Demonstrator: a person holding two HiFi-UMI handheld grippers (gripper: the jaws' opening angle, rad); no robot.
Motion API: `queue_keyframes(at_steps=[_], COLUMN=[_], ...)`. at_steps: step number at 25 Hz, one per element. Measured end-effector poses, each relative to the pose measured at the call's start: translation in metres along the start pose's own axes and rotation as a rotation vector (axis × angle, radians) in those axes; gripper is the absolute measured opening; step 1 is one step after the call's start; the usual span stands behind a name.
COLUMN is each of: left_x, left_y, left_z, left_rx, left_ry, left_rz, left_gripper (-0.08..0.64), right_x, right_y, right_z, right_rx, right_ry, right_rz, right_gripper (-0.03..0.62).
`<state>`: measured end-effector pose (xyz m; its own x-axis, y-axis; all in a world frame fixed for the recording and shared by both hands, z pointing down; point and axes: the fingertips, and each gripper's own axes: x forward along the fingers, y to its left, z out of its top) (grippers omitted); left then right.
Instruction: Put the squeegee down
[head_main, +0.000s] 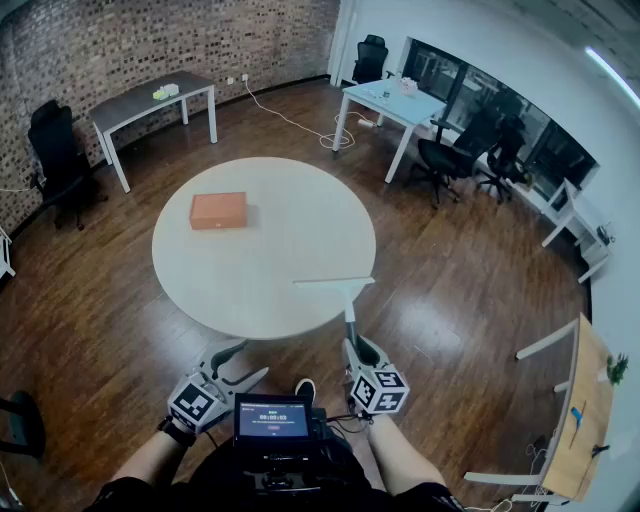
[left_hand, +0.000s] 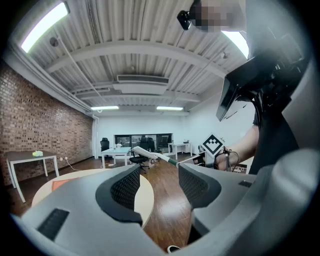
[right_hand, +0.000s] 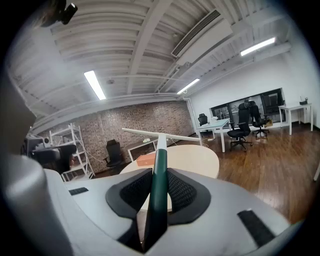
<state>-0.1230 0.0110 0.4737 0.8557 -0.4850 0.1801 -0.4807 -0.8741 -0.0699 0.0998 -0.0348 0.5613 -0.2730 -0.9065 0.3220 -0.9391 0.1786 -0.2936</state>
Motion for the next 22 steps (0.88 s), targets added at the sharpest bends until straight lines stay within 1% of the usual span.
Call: queue_keyframes(at_steps=[2, 4, 6, 9, 12, 17, 20, 22], left_x=[0.024, 0.050, 0.078, 0.123, 0.168, 0.226, 0.249, 0.258], left_y=[0.013, 0.031, 0.049, 0.075, 0.101, 0.137, 0.148, 0.154], left_z=[0.001, -0.003, -0.006, -0.010, -0.011, -0.027, -0.032, -0.040], left_rx=[-0.039, -0.052, -0.066, -0.116, -0.139, -0.154, -0.180, -0.204], left_ry=[0.004, 0.007, 0.011, 0.027, 0.041, 0.063, 0.079, 0.089], left_rz=[0.020, 0.031, 0.039, 0.046, 0.058, 0.068, 0.084, 0.097], left_gripper=[0.247, 0.247, 0.247, 0.247, 0.247, 0.247, 0.247, 0.247], right_x=[0.036, 0.076, 0.118, 0.179, 0.232, 0.304, 0.330, 0.345], right_y=[-0.030, -0.060, -0.087, -0.123, -0.158, -0.200, -0.219, -0.226], right_z=[-0.005, -0.007, -0.005, -0.009, -0.016, -0.033, -0.053, -0.062], right_rx=[-0.058, -0.106, -0.130, -0.165, -0.193, -0.264, -0.292, -0.298], right_ry=[0.041, 0.079, 0.107, 0.154, 0.215, 0.317, 0.379, 0.403], right_rz=[-0.024, -0.048, -0.061, -0.064, -0.076, -0.087, -0.083, -0.076], right_gripper=[0.118, 0.118, 0.118, 0.118, 0.118, 0.118, 0.118, 0.118])
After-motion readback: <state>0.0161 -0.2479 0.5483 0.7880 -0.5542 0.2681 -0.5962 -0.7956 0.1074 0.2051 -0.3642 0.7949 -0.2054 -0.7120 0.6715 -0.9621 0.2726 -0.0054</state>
